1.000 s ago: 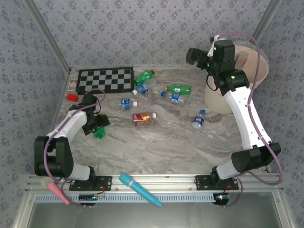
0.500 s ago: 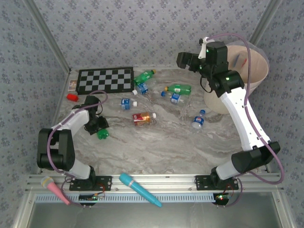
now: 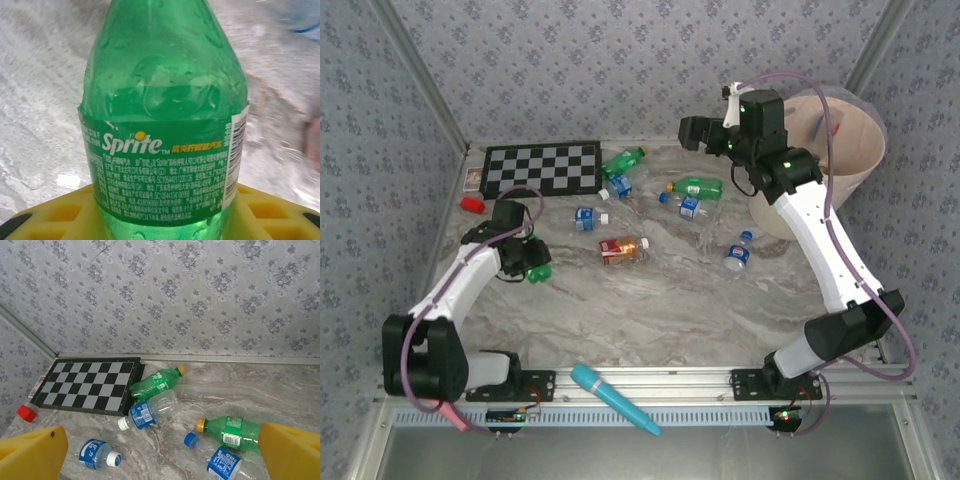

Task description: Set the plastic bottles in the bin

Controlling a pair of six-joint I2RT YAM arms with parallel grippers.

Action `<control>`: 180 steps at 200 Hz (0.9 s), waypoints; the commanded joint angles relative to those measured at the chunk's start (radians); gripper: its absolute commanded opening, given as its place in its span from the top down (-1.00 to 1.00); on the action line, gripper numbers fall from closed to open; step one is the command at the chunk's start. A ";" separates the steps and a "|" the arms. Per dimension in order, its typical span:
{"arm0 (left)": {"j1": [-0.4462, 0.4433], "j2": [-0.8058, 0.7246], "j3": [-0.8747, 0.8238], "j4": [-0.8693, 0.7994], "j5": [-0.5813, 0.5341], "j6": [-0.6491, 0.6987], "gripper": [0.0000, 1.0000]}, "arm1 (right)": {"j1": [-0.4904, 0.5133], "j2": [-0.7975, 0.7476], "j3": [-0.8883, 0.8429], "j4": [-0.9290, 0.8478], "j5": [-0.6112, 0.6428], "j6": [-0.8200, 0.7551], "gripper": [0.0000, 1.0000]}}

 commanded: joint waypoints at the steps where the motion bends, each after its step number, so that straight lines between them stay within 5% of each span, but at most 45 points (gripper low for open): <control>1: -0.049 -0.075 0.057 0.010 0.032 0.038 0.00 | 0.038 0.014 0.047 0.025 -0.013 -0.081 -0.99; 65: -0.219 -0.163 0.170 0.133 0.084 0.103 -0.01 | 0.068 -0.025 -0.025 0.179 -0.151 -0.083 -1.00; 107: -0.310 -0.145 0.256 0.162 0.062 0.139 0.00 | 0.069 0.012 -0.010 0.211 -0.421 -0.027 -0.67; 180: -0.430 -0.086 0.390 0.130 0.027 0.223 0.04 | 0.117 0.169 0.103 0.141 -0.630 0.080 -0.16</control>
